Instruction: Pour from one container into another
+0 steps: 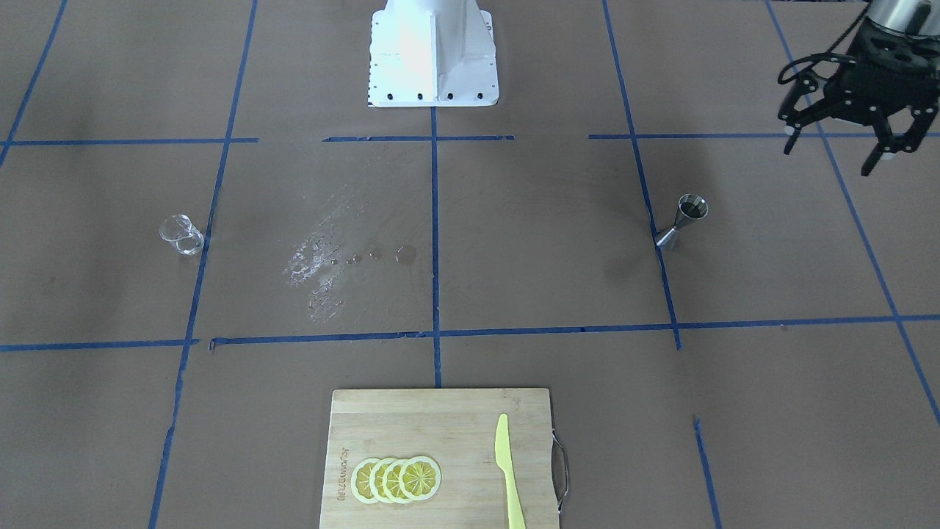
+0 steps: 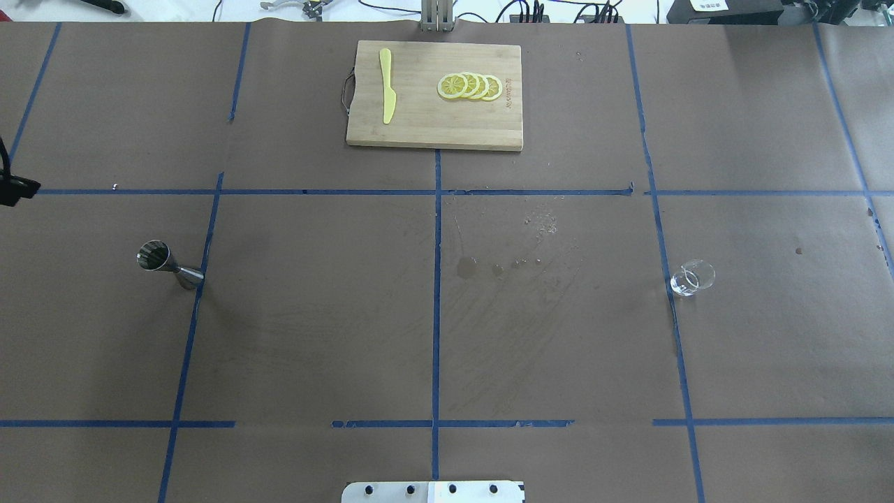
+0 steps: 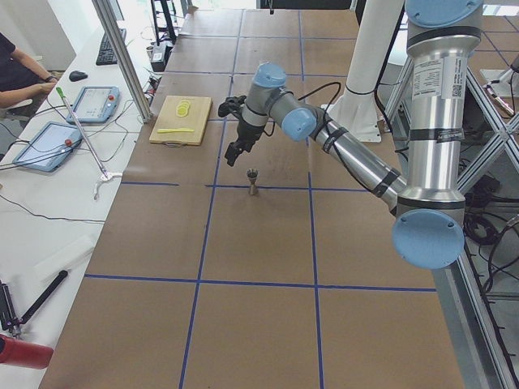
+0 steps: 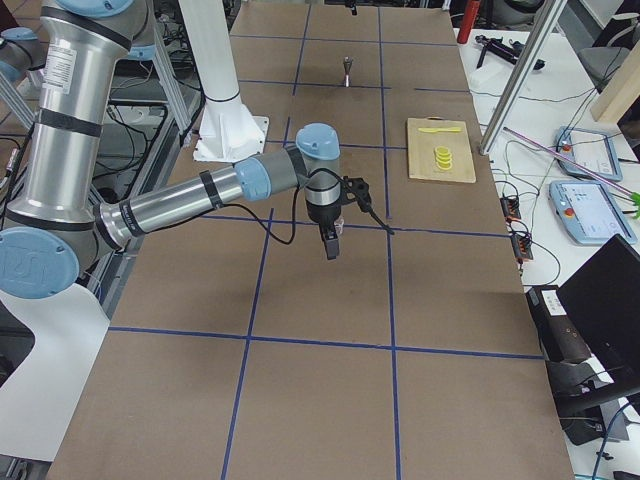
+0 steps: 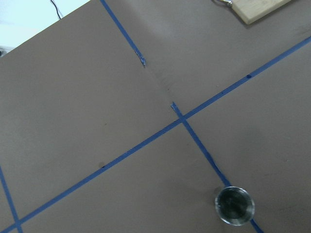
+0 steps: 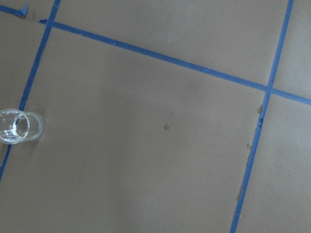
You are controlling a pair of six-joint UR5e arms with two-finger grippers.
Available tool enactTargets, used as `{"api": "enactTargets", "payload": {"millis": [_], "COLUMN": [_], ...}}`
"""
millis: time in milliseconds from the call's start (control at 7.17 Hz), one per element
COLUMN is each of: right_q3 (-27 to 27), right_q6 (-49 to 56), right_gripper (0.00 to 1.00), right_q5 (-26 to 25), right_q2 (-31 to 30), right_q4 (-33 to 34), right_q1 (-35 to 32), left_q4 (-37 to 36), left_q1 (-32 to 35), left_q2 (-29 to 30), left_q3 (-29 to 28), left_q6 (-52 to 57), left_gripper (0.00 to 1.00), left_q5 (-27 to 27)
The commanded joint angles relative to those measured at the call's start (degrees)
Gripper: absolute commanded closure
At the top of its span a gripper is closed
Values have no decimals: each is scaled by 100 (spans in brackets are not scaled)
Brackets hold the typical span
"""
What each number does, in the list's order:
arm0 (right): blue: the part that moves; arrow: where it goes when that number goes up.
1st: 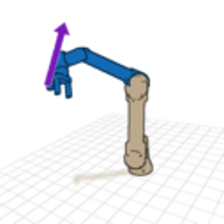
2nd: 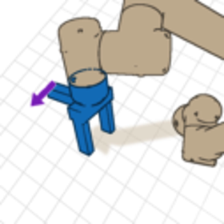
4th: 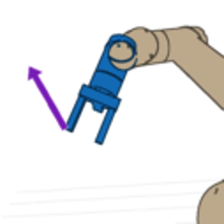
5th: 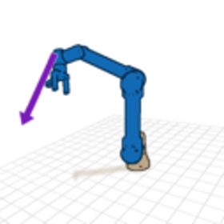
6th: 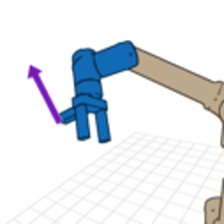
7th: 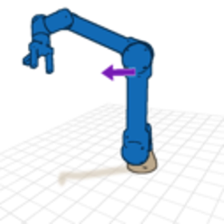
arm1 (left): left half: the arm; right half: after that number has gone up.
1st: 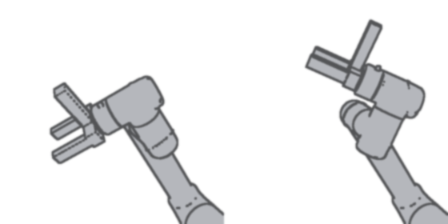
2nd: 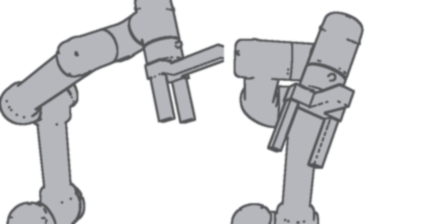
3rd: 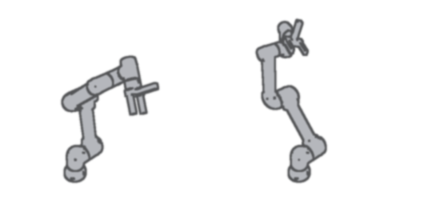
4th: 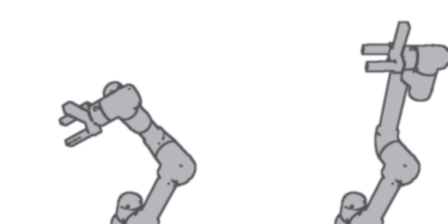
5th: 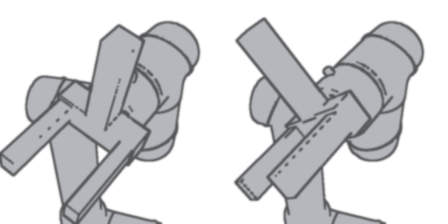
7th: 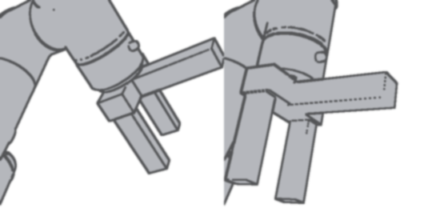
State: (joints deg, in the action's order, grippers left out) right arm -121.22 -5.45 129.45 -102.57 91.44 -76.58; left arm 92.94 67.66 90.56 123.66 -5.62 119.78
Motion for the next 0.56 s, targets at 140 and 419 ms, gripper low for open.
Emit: {"api": "enactTargets", "payload": {"millis": [140, 419], "right_q3": [1344, 1558], "right_q6": [1562, 1749], "right_gripper": [0, 0], "right_q5": [1009, 1302], "right_q2": [290, 255], "right_q4": [23, 15], "right_q1": [-1173, -1438], "left_q4": [-118, -135], "left_q1": [1519, 1820], "left_q2": [408, 305], "left_q3": [-1779, -2100], "left_q6": [1842, 2011], "left_gripper": [0, 0], "left_q5": [1028, 1521]}}
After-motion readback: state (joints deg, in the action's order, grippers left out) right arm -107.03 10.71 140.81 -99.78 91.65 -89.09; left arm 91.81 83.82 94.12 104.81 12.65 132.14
